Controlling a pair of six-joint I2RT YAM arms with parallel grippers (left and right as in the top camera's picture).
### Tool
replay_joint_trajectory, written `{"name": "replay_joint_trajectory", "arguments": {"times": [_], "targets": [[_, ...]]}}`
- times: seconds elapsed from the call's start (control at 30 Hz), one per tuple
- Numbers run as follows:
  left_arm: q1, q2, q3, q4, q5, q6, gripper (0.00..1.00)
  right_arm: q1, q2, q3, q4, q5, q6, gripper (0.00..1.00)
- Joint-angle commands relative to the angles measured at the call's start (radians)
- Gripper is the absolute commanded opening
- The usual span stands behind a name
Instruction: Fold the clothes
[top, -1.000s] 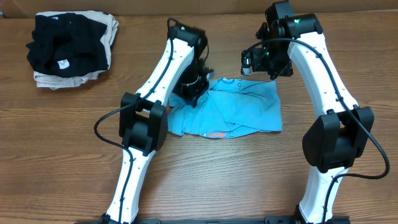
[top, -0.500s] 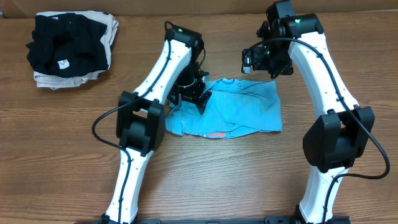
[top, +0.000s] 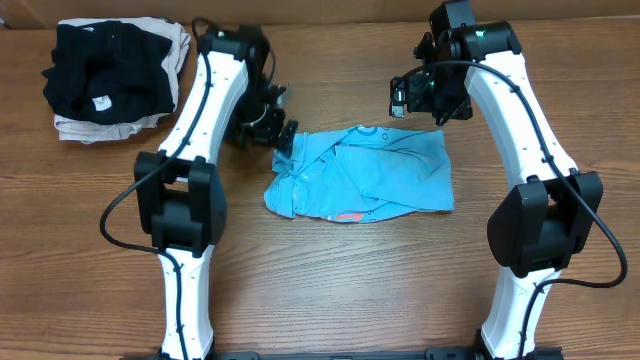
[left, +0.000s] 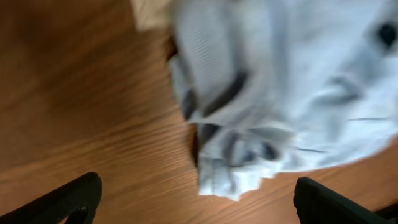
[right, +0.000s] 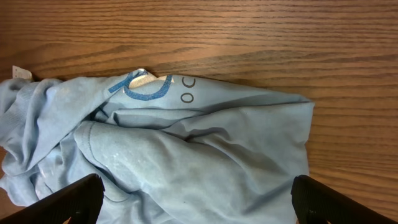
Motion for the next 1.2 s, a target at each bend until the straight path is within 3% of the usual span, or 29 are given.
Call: {"name": "replay_joint_trajectory", "arguments": {"times": [0.0, 0.17, 0.33, 0.47, 0.53, 0.6, 0.63, 0.67, 0.7, 0.73, 0.83, 0.87, 0.9, 1.03, 1.17], "targets": [[-0.008, -0.003, -0.088, 0.048, -0.019, -0.099, 1.0, -0.006, -0.007, 0.026, 0.006, 0.009, -0.002, 1.0], [-0.02, -0.003, -0.177, 0.175, -0.03, -0.154, 1.0, -0.006, -0.007, 0.026, 0.006, 0.009, -0.002, 1.0], [-0.059, -0.003, -0.275, 0.315, 0.076, -0.119, 1.0, -0.006, -0.007, 0.026, 0.011, 0.009, -0.002, 1.0], [-0.094, -0.003, -0.335, 0.358, 0.079, -0.12, 1.0, -0.006, -0.007, 0.026, 0.015, 0.009, -0.002, 1.0], [-0.101, -0.003, -0.35, 0.364, 0.076, -0.12, 0.94, -0.006, -0.007, 0.026, 0.015, 0.009, -0.002, 1.0], [-0.1, -0.003, -0.352, 0.364, 0.076, -0.124, 0.79, -0.006, -0.007, 0.026, 0.014, 0.009, -0.002, 1.0], [-0.098, -0.003, -0.352, 0.364, 0.076, -0.124, 0.59, -0.006, -0.007, 0.026, 0.013, 0.009, -0.002, 1.0], [-0.095, -0.003, -0.351, 0.364, 0.074, -0.131, 0.24, -0.006, -0.007, 0.026, 0.011, 0.008, -0.001, 0.98], [-0.089, -0.003, -0.351, 0.364, 0.071, -0.151, 0.04, -0.006, -0.007, 0.026, 0.008, 0.008, 0.0, 0.93], [-0.08, -0.003, -0.351, 0.362, 0.072, -0.161, 0.04, -0.006, -0.007, 0.026, 0.004, 0.008, 0.002, 0.9], [-0.048, -0.004, -0.347, 0.352, 0.074, -0.169, 0.04, -0.006, -0.007, 0.012, -0.006, 0.006, 0.006, 0.66], [-0.018, -0.009, -0.328, 0.335, 0.076, -0.168, 0.04, -0.006, -0.007, -0.013, -0.002, 0.0, 0.043, 0.41], [-0.002, -0.013, -0.314, 0.325, 0.076, -0.167, 0.04, -0.006, -0.007, -0.032, 0.005, -0.021, 0.054, 0.27], [0.066, -0.06, -0.225, 0.265, 0.075, -0.153, 0.04, -0.006, -0.007, -0.149, 0.092, -0.185, 0.054, 0.04], [0.105, -0.113, -0.123, 0.187, 0.072, -0.141, 0.04, -0.006, -0.007, -0.302, 0.244, -0.403, 0.078, 0.04]]}}
